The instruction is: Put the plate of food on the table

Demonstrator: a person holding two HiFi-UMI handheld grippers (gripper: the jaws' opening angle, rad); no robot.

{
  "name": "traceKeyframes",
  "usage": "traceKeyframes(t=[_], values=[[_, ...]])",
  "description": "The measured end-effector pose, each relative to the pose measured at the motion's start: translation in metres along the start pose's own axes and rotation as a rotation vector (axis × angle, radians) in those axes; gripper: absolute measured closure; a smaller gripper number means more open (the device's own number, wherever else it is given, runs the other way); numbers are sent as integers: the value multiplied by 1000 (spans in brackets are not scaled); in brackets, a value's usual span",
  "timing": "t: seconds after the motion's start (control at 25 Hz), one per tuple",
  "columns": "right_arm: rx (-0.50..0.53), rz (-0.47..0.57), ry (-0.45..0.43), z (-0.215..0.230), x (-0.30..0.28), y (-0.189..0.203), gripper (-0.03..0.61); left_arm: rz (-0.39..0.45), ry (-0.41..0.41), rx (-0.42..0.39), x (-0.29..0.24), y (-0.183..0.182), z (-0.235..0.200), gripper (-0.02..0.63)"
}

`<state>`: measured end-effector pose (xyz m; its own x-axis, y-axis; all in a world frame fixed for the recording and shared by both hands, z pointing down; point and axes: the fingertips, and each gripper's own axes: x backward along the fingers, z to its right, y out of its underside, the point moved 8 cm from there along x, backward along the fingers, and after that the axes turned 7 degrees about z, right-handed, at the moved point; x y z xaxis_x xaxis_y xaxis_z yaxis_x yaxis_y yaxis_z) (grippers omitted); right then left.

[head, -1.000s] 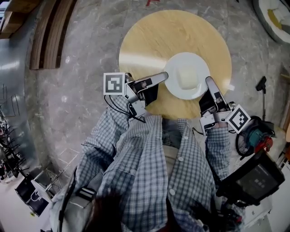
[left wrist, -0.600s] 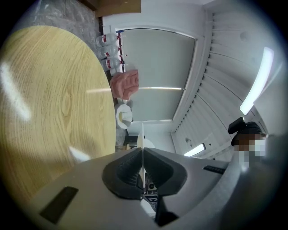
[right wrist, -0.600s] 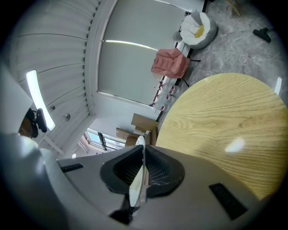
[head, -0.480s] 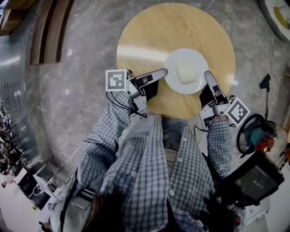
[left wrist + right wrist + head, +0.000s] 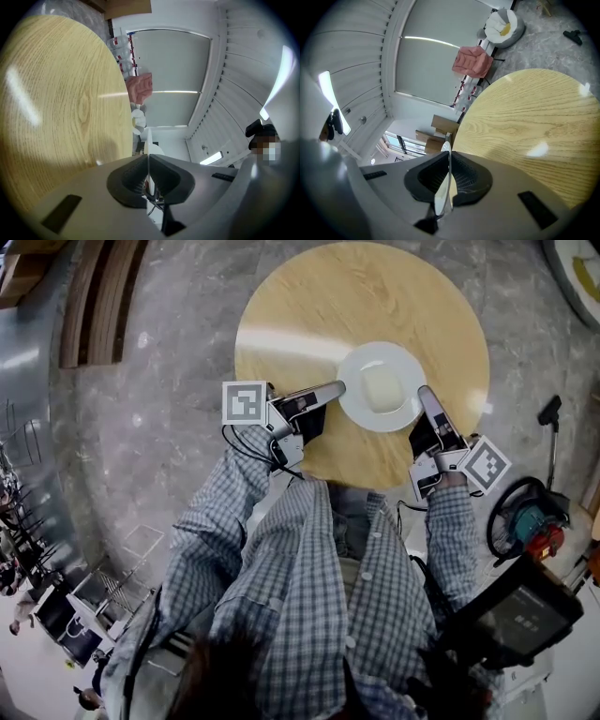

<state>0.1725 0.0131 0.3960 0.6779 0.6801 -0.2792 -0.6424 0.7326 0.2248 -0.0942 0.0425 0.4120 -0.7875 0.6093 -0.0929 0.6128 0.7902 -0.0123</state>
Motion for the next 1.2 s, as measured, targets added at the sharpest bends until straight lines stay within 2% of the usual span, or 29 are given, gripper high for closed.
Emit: traceKeyframes(t=[0.16, 0.4, 0.8, 1.2], values=[[3, -12, 11, 3, 0, 2, 560, 4, -30, 16, 3, 3, -3, 597], [-2, -25, 20, 7, -4, 4, 560, -4, -45, -14, 2, -2, -7, 597], [7, -60, 48, 15, -15, 6, 560, -3, -108, -2, 6, -4, -12, 597], [-23, -64, 61, 22, -22, 12, 560, -18, -178, -55, 10, -12, -16, 597]])
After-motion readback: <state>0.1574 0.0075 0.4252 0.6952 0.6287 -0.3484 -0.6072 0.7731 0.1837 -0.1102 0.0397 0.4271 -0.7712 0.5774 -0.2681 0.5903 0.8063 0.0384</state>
